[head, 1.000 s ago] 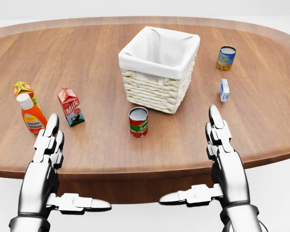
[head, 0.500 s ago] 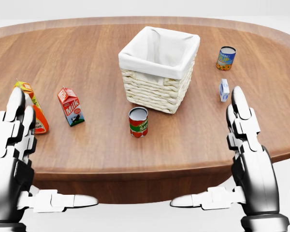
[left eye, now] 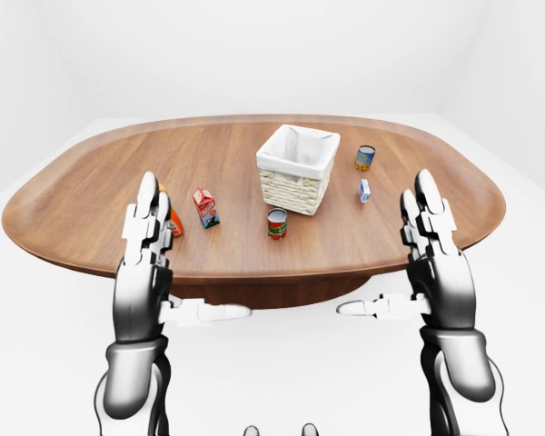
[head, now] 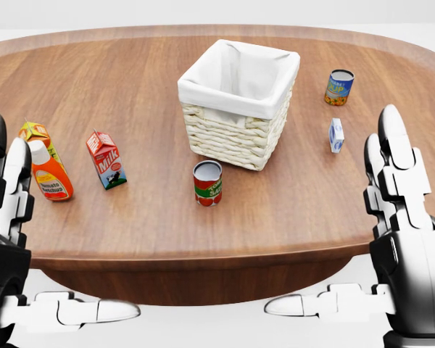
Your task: Pick the milk and place it in the basket.
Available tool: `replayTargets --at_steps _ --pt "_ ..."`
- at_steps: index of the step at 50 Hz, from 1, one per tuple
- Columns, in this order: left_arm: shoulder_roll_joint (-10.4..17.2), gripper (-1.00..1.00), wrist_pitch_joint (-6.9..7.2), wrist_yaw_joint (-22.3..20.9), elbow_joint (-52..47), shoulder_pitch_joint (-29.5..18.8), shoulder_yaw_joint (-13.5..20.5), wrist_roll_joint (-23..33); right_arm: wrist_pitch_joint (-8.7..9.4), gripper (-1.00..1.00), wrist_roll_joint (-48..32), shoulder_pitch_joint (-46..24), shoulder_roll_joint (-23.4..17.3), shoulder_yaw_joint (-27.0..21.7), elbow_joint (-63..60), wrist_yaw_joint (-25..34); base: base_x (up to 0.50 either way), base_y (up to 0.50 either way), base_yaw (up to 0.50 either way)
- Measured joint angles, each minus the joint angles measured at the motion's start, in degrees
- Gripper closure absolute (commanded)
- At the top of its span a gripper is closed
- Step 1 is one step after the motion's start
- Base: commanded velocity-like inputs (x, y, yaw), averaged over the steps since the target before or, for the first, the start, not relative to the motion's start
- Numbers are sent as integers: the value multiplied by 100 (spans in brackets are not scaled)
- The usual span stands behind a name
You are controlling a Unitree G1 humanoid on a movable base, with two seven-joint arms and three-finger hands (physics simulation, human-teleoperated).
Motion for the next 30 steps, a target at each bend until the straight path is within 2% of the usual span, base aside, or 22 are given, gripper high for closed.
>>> replayTargets --at_steps 27,30 --pt "-9 -100 0 -17 -112 60 -37 13 0 -100 26 43 22 -21 -246 30 0 0 0" --pt "-9 -100 0 -18 -117 65 -38 11 0 -100 34 46 23 -26 -252 29 24 0 0"
